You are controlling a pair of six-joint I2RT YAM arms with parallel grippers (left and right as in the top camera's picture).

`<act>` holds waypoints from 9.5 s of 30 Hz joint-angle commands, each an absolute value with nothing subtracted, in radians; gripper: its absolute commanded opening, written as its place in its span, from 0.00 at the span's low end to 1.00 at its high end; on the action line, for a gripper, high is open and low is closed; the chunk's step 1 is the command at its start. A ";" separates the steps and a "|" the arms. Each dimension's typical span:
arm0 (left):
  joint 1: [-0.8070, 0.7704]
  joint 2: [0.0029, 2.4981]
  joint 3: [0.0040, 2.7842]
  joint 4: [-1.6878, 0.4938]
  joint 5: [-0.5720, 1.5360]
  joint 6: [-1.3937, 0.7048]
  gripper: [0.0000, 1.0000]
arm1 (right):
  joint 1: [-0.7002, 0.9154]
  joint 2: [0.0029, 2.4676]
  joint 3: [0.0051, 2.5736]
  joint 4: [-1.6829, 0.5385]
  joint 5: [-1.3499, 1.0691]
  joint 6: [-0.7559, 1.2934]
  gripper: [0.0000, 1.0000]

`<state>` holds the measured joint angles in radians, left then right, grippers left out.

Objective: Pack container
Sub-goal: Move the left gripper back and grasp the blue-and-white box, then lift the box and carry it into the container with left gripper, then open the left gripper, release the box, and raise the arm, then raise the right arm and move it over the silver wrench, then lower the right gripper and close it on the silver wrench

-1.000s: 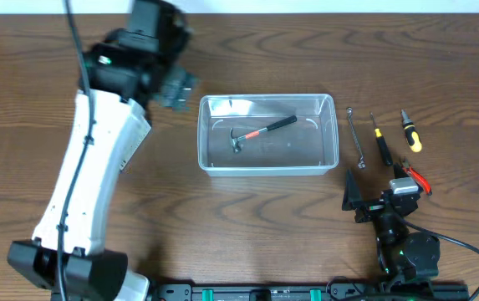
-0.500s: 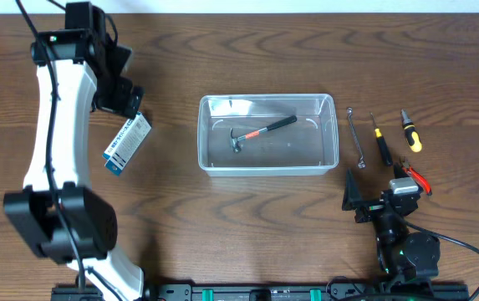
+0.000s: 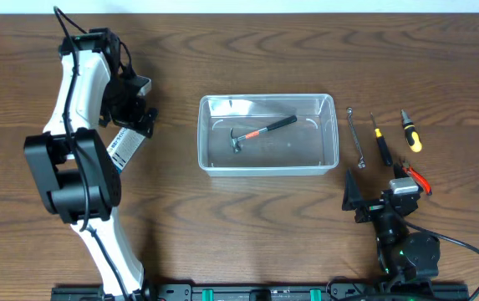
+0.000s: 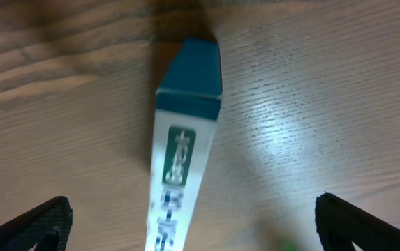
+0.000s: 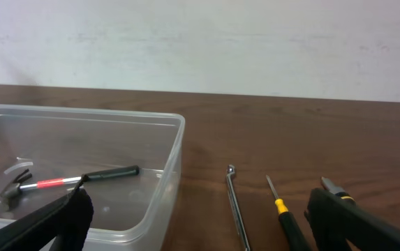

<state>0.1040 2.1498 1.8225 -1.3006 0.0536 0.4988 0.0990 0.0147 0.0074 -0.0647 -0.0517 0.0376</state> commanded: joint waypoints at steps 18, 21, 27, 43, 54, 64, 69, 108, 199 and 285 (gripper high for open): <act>0.147 2.218 1.802 -1.263 0.117 0.532 0.84 | 0.084 0.007 0.006 -0.068 -0.049 0.036 0.99; 0.147 2.218 1.789 -1.252 0.125 0.531 0.82 | 0.084 0.007 0.006 -0.068 -0.049 0.036 0.99; 0.147 2.218 1.779 -1.247 0.125 0.531 0.81 | 0.084 0.007 0.006 -0.068 -0.049 0.036 0.99; 0.147 2.219 1.695 -1.224 0.125 0.527 0.37 | 0.084 0.007 0.006 -0.068 -0.049 0.036 0.99; 0.147 2.215 1.712 -1.221 0.124 0.512 0.18 | 0.084 0.007 0.006 -0.068 -0.049 0.036 0.99; 0.147 2.129 1.876 -1.255 0.124 0.458 0.13 | 0.084 0.007 0.006 -0.068 -0.049 0.036 0.99; 0.138 2.029 1.941 -1.253 0.124 0.451 0.13 | 0.084 0.007 0.006 -0.068 -0.049 0.036 0.99; -0.697 2.022 1.938 -1.173 0.146 0.660 0.15 | 0.084 0.007 0.006 -0.068 -0.049 0.036 0.99; 0.173 1.647 1.943 -1.113 -0.117 0.125 0.98 | 0.085 0.015 0.046 -0.023 0.053 0.074 0.99; 0.173 1.647 1.943 -1.113 -0.117 0.125 0.98 | 0.052 1.737 1.177 -0.875 0.010 -0.136 0.68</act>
